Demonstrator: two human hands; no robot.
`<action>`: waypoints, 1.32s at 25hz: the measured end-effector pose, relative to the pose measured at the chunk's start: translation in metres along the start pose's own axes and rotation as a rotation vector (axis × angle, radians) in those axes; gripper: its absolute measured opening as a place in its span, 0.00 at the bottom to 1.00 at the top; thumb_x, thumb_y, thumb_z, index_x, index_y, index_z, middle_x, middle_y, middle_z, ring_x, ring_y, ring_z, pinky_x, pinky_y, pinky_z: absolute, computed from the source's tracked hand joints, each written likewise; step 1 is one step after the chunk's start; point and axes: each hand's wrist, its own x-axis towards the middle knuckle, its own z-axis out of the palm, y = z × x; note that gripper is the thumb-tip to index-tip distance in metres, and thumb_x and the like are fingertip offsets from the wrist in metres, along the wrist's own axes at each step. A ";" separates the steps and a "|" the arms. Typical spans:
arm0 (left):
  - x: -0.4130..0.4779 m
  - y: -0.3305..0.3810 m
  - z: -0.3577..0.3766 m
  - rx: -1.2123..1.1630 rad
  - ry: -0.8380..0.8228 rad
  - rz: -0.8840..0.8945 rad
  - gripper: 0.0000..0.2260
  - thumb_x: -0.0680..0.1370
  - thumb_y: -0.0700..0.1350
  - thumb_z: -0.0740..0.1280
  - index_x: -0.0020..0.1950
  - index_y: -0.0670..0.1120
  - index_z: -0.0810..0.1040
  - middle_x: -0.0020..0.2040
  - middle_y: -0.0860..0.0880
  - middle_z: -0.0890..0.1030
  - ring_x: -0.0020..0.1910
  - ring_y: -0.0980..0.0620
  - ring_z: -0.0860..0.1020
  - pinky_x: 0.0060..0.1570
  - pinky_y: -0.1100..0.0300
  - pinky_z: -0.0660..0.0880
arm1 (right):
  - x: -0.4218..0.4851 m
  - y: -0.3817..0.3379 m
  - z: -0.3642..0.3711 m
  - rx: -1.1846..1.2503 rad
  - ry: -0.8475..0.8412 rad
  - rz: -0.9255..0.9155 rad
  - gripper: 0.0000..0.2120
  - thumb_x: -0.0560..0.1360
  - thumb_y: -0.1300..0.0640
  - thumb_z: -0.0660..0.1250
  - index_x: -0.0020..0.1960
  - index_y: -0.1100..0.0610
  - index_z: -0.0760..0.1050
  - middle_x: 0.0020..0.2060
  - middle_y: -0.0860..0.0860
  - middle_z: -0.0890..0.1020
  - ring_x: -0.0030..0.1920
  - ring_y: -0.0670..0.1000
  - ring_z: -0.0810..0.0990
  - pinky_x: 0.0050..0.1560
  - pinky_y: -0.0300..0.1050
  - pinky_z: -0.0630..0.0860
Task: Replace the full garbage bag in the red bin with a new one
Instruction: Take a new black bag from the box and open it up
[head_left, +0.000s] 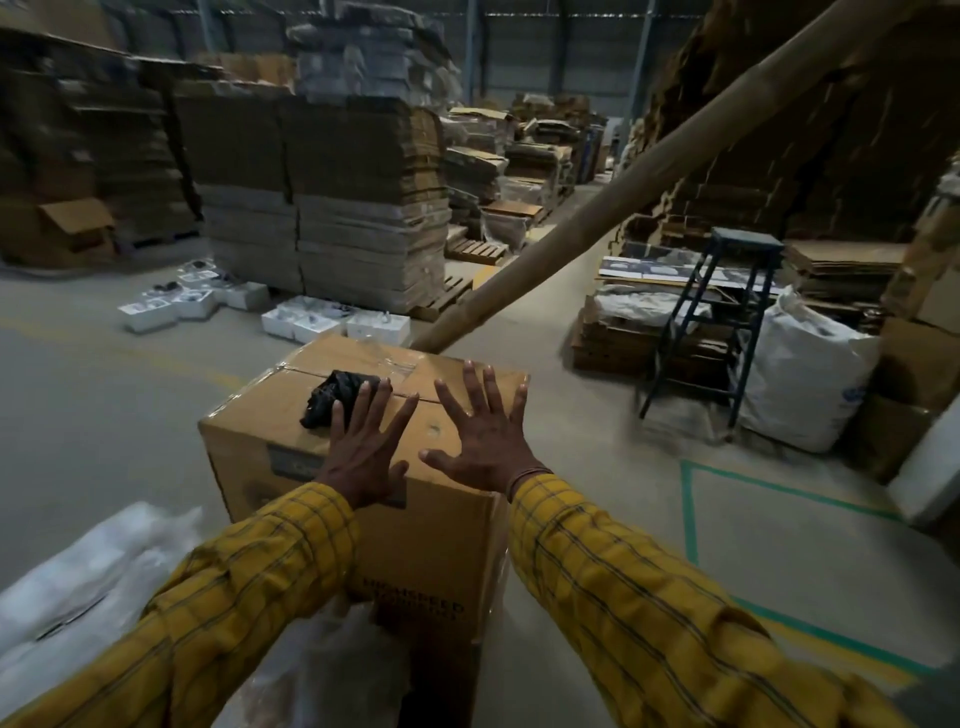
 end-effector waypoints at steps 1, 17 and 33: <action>0.010 -0.009 0.004 -0.004 -0.001 -0.010 0.45 0.75 0.58 0.68 0.81 0.56 0.41 0.82 0.45 0.38 0.80 0.39 0.38 0.75 0.31 0.44 | 0.011 -0.001 0.003 -0.011 0.000 0.002 0.47 0.70 0.24 0.53 0.80 0.40 0.36 0.79 0.51 0.30 0.78 0.58 0.28 0.71 0.75 0.34; 0.166 -0.159 0.113 -0.324 -0.279 -0.327 0.44 0.68 0.55 0.76 0.78 0.58 0.56 0.71 0.40 0.65 0.66 0.34 0.70 0.65 0.36 0.72 | 0.150 -0.007 0.076 -0.049 -0.105 0.047 0.47 0.71 0.27 0.57 0.79 0.41 0.34 0.78 0.51 0.28 0.77 0.59 0.26 0.70 0.76 0.33; 0.186 -0.063 0.063 -1.816 -0.297 -0.254 0.25 0.77 0.51 0.71 0.71 0.49 0.66 0.62 0.43 0.78 0.59 0.42 0.81 0.56 0.43 0.81 | 0.178 0.007 0.053 0.944 -0.077 0.504 0.69 0.65 0.51 0.82 0.77 0.45 0.24 0.76 0.56 0.67 0.72 0.60 0.72 0.69 0.54 0.73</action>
